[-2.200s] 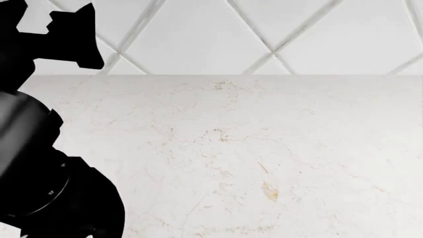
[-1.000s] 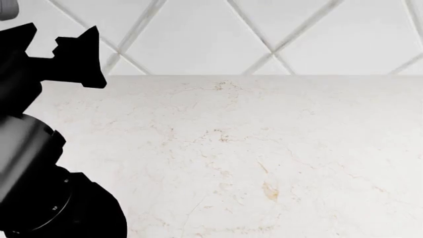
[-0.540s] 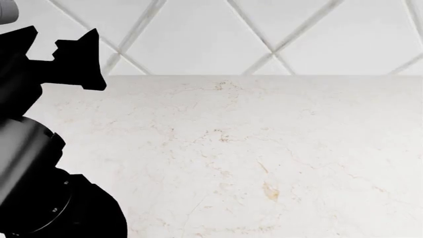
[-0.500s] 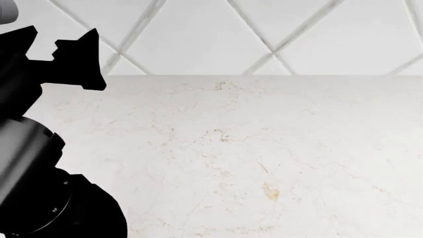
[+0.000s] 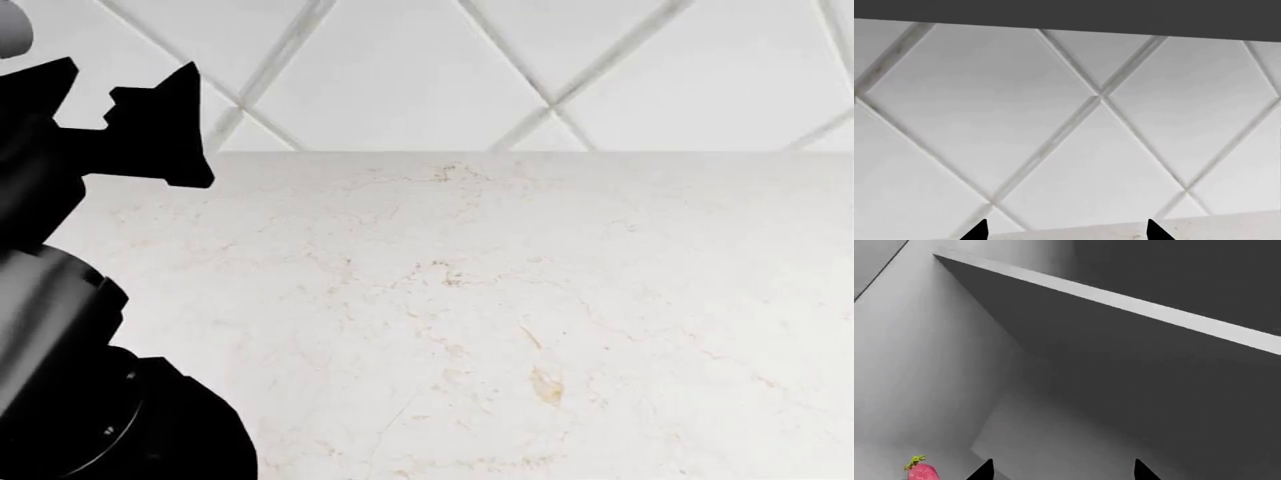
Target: Pick the pear, radish from the counter and place them in the cabinet. Then close the cabinet.
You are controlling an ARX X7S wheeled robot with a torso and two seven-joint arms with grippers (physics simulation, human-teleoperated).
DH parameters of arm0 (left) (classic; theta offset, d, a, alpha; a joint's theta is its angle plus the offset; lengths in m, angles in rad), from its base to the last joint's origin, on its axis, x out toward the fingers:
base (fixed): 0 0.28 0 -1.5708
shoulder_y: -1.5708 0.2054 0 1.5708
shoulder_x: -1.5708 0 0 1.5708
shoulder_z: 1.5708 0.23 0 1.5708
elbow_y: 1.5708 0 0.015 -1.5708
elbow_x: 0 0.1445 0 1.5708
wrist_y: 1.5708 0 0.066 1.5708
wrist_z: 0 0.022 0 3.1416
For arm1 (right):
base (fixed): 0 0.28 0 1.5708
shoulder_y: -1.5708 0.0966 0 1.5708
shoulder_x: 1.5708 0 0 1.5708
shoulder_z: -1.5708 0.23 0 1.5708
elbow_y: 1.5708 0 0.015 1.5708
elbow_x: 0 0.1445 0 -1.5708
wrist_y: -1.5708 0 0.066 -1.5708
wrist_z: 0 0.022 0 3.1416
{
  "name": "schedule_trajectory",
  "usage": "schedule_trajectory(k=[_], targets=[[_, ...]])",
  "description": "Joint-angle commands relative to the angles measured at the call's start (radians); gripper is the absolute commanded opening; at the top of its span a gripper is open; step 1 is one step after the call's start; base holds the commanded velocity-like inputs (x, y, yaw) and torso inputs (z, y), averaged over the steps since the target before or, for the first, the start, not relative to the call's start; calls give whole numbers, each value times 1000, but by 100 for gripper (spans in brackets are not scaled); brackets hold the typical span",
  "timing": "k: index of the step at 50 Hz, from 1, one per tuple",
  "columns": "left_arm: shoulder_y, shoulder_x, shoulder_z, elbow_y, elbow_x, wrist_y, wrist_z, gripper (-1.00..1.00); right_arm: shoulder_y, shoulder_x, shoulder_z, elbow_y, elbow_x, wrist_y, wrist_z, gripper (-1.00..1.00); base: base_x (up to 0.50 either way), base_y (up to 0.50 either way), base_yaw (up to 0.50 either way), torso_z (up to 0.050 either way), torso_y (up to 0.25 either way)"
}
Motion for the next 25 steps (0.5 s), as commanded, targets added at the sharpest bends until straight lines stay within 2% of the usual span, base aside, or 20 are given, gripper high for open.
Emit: schedule_trajectory(k=[1, 11, 19, 25], targets=[[1, 0, -3, 3, -13, 0, 0, 100, 1, 0, 205, -191, -143, 127, -15, 100, 0, 0, 0, 0, 0], [-3, 0, -3, 0, -20, 0, 0, 100, -1, 6, 306, -387, -194, 266, -1, 100, 0, 0, 0, 0, 0], [-4, 0, -2, -1, -24, 0, 0, 100, -66, 73, 358, -710, -115, 457, 118, 100, 0, 0, 0, 0, 0], [-1, 0, -3, 1, -27, 0, 0, 100, -98, 95, 427, -874, -63, 557, 210, 100, 0, 0, 0, 0, 0]])
